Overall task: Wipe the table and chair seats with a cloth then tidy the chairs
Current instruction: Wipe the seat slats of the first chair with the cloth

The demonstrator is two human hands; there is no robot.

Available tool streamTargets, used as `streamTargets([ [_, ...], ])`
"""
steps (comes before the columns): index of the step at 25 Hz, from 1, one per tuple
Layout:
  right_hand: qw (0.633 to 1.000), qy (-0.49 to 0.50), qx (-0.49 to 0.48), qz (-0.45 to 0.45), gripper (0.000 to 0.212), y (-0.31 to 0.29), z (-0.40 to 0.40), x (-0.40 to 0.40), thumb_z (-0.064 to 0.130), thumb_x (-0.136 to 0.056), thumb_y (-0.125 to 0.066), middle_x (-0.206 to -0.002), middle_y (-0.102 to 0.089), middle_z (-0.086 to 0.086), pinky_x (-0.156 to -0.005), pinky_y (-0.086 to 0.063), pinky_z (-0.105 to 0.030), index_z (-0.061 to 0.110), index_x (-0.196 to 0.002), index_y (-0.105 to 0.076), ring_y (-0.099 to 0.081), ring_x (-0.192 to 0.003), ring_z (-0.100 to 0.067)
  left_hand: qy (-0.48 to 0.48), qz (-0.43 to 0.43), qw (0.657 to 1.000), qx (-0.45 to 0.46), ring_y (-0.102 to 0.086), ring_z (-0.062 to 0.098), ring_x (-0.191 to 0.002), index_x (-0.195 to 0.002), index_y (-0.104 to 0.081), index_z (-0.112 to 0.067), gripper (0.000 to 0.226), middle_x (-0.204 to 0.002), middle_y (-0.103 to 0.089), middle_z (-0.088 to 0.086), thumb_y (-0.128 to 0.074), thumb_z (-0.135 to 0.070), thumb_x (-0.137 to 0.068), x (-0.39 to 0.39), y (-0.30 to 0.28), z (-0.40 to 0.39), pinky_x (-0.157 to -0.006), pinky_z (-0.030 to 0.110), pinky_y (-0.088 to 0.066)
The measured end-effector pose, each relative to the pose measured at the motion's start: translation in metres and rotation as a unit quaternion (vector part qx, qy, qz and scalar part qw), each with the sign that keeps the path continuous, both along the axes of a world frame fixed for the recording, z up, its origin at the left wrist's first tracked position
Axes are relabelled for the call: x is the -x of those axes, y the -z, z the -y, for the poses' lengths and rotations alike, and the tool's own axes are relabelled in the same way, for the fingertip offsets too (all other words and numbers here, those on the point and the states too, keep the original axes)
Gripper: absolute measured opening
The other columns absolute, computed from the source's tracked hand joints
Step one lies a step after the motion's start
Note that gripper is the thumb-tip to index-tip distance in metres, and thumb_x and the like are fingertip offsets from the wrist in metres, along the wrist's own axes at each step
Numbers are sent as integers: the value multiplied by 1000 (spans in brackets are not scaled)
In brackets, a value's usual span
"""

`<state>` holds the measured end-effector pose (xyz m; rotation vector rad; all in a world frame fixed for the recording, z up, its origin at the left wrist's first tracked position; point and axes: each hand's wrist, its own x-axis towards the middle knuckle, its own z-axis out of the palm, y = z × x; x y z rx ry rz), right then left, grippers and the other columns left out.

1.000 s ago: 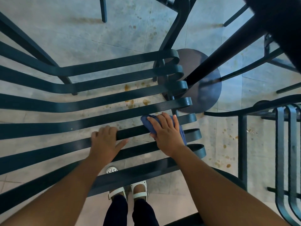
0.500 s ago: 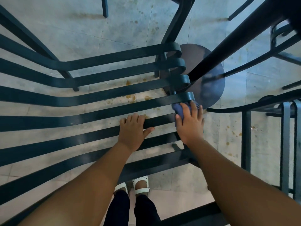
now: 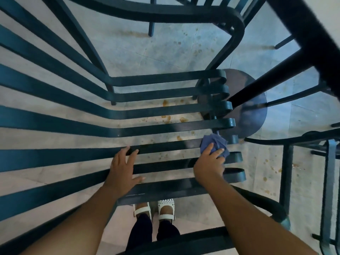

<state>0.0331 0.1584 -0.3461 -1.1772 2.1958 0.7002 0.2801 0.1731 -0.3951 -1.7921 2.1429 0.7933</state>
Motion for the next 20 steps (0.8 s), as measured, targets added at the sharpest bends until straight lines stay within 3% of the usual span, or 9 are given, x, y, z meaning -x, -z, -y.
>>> streamTargets([
  [4,963,-211,-33,165,72,-10,-25,-60,51,-98,-27,-156,11,-18,-113,-14,-52,19,-149,14,0,-142,-40,-30,48,998,-31,-24,24,-137,-149,-7,-19,95,-150,-21,9,-72,-29,-81,2,-11,-4,-112,33,-25],
  [7,924,-347,-51,152,76,12,-27,-88,57,-96,-26,-155,21,-12,-113,5,-53,21,-148,16,16,-142,-37,-41,34,998,-32,-32,22,-130,-148,-8,-16,92,-145,-28,8,-70,-17,-80,2,-6,-3,-106,28,-31],
  [12,887,-411,23,210,87,41,-19,-144,52,-89,-49,-153,-15,-15,-114,-3,-49,11,-150,-3,-12,-140,-36,-6,42,999,1,-34,23,-128,-149,-10,-14,76,-143,-34,11,-57,-25,-90,1,5,-3,-106,28,-30],
  [17,891,-414,43,179,87,47,-24,-154,54,-89,-50,-149,-22,-17,-115,-9,-52,9,-149,-4,-21,-136,-36,35,85,996,18,-33,25,-131,-150,-2,-13,80,-145,-32,14,-54,-36,-92,1,6,-4,-109,29,-28],
  [20,888,-411,57,197,83,46,-24,-143,53,-89,-51,-146,-28,-16,-115,-9,-51,10,-147,-10,-25,-134,-35,30,62,998,8,-37,24,-131,-150,-6,-12,84,-147,-34,12,-56,-42,-90,3,8,-5,-108,30,-30],
])
